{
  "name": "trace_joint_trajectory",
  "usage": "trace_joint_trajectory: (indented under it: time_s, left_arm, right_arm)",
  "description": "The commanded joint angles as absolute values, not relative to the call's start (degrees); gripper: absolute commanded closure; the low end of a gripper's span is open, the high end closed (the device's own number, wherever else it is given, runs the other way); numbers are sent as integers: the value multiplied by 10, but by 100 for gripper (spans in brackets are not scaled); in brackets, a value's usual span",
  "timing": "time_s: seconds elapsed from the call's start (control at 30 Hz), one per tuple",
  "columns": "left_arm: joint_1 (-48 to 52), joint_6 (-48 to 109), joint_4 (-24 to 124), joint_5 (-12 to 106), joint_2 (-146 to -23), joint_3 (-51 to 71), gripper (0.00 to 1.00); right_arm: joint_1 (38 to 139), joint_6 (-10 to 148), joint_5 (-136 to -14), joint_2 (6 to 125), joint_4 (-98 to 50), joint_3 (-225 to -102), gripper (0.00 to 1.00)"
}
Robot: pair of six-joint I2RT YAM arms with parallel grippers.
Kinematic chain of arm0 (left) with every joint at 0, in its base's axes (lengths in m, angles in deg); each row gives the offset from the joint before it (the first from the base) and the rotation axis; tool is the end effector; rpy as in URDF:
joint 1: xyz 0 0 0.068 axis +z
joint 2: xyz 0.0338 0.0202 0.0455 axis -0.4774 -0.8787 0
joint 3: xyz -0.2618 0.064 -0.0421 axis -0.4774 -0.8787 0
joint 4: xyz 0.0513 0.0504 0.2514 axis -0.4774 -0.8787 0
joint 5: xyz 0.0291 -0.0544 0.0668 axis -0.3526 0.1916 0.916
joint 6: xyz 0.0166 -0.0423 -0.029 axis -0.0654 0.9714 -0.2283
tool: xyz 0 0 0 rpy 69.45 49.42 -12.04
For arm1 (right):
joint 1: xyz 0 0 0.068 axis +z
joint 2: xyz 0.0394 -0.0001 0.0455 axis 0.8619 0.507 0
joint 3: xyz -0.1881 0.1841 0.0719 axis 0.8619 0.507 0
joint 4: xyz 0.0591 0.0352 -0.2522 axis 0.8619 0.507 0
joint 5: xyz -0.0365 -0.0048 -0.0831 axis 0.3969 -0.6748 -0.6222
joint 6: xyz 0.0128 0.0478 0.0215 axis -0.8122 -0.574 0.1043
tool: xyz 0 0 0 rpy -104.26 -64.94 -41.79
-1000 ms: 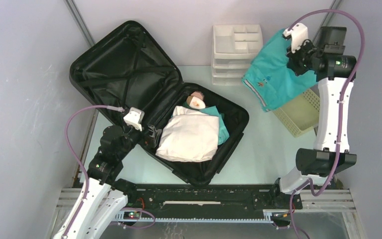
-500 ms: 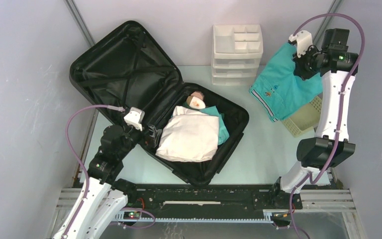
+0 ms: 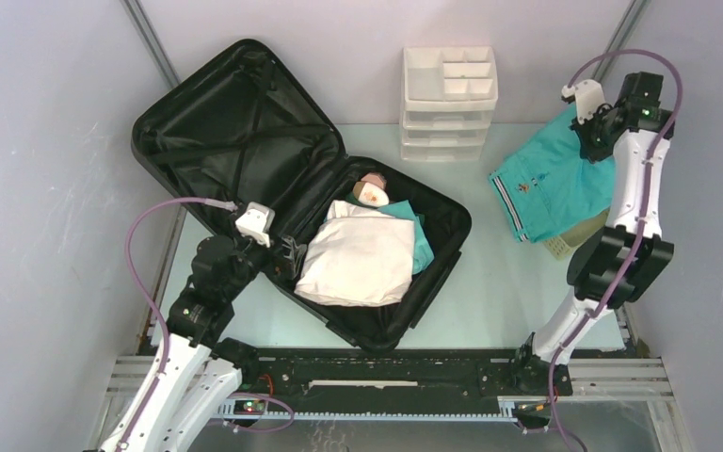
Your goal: Open, take out, and arrange the luggage
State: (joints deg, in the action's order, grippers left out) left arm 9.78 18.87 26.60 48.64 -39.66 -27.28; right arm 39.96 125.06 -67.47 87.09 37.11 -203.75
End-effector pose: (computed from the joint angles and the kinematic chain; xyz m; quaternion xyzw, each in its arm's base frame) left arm 0.1283 -0.0479 0.2951 0.1650 0.7844 -0.1429 0.5805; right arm 0.3570 -0.1173 0.4019 -0.2829 0.8856 -0.0970 0.3553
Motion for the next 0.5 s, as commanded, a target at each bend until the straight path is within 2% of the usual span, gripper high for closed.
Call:
trace_joint_trajectory:
  time_s: [0.0, 0.07, 0.23, 0.3, 0.33, 0.37, 0.47]
  left_arm:
    - [96, 176, 270, 480, -401, -285, 0]
    - [96, 176, 268, 482, -402, -284, 0]
    - [96, 175, 269, 485, -402, -286, 0]
    - [96, 175, 268, 486, -403, -286, 0]
    - [96, 174, 269, 485, -403, -285, 0]
    - [97, 174, 268, 486, -403, -286, 0]
    - [96, 175, 268, 488, -403, -285, 0]
  right_arm:
    - [397, 1281, -763, 931, 239, -2013, 99]
    - [399, 1283, -812, 968, 200, -2004, 97]
    - [400, 1279, -902, 1051, 141, -2003, 83]
    - [402, 1278, -914, 1068, 130, -1999, 72]
    - [404, 1278, -916, 1076, 131, -1998, 58]
    - [406, 1276, -915, 1079, 135, -1998, 49]
    - [412, 1261, -903, 1057, 134, -1981, 36]
